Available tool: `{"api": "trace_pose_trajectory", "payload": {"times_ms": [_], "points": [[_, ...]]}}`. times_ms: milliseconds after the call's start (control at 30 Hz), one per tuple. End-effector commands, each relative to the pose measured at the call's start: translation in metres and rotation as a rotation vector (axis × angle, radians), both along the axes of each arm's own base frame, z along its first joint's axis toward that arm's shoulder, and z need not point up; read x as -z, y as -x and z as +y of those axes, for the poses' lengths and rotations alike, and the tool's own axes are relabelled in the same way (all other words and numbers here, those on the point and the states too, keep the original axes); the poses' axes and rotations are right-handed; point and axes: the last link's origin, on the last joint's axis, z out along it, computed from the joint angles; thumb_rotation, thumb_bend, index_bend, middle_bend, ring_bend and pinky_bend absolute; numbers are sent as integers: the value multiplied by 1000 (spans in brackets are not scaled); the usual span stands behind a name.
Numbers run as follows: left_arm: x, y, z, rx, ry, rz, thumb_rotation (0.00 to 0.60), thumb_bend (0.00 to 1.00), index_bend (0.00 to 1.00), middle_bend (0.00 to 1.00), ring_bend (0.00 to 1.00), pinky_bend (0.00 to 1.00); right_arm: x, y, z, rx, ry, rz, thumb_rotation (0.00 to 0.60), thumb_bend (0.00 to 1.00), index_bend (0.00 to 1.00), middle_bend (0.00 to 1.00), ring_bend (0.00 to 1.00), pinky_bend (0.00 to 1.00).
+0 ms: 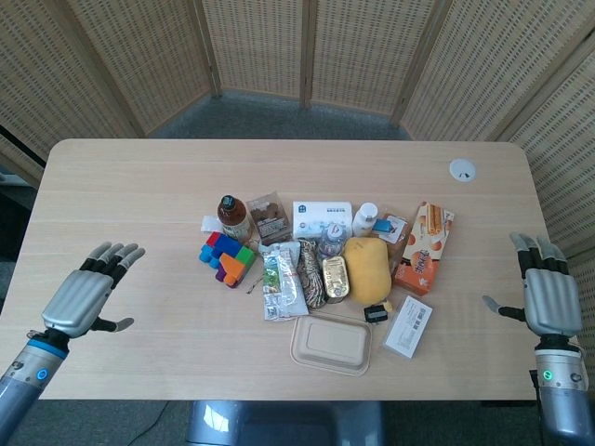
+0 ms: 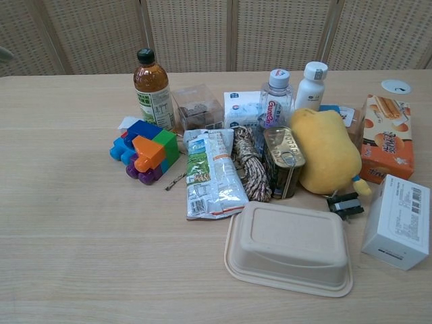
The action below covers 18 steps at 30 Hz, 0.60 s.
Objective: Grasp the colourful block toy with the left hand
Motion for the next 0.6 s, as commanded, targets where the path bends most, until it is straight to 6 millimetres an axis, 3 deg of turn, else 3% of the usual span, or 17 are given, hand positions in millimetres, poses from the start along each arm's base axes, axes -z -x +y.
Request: {"api": "trace_pose_trajectory", "payload": {"times_ms": [33,367,600], "points": [[12,-1,16,0,48,4,600,133,0,0,0,0,-3,0,0,2,7,0,528,0,0,0,0,0],[56,-6,59,-11,183,16,600,133,0,0,0,0,-10,1,5,22,32,5,522,0,0,0,0,0],[86,-21,87,-4,258,29,600,133,0,0,0,0,-19,5,10,41,62,9,524,0,0,0,0,0]]}}
